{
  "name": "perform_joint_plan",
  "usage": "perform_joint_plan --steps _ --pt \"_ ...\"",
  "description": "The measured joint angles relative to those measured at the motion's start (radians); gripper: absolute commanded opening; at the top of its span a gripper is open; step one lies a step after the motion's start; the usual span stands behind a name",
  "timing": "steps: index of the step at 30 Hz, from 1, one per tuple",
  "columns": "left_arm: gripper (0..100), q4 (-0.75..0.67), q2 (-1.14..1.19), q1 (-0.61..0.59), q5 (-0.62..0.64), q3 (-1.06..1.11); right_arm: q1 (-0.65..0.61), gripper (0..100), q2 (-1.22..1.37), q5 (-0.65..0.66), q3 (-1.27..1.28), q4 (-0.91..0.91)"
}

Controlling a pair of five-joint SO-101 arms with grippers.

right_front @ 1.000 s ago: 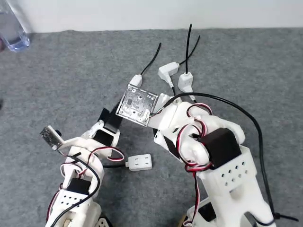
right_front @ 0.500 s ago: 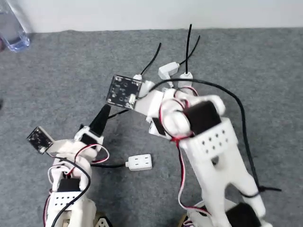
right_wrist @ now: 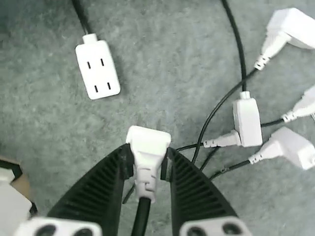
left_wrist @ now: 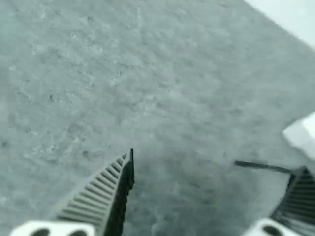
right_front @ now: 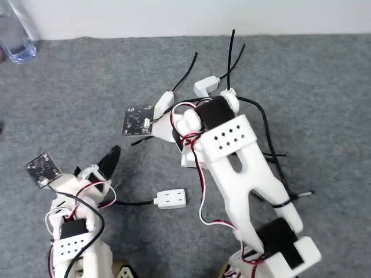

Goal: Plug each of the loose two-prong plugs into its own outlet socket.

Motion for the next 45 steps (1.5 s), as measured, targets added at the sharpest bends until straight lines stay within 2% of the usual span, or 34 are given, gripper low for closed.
perform_joint_plan --steps 5,8,10,17,26,29,34,45 --pt "45 0.077 0.000 -0.066 -0.140 -0.005 -0.044 0.8 0.071 0.080 0.023 -0.003" --pt "45 0.118 0.000 -0.141 -0.299 -0.014 -0.055 0.8 0.126 0.100 0.080 -0.049" --pt "45 0.126 0.000 -0.157 -0.354 -0.014 -0.055 0.8 0.144 0.112 0.118 -0.080" --pt "45 0.126 0.000 -0.166 -0.382 -0.014 -0.083 0.8 0.157 0.149 0.233 -0.117" --pt "45 0.126 0.000 -0.152 -0.384 -0.014 -0.160 0.8 0.157 0.149 0.256 -0.121" --pt "45 0.138 0.000 -0.161 -0.430 -0.018 -0.173 0.8 0.157 0.161 0.256 -0.126" --pt "45 0.198 0.000 -0.186 -0.531 -0.046 -0.173 0.8 0.166 0.192 0.258 -0.126" --pt "45 0.207 0.000 -0.183 -0.543 -0.046 -0.146 0.8 0.166 0.256 0.258 -0.169"
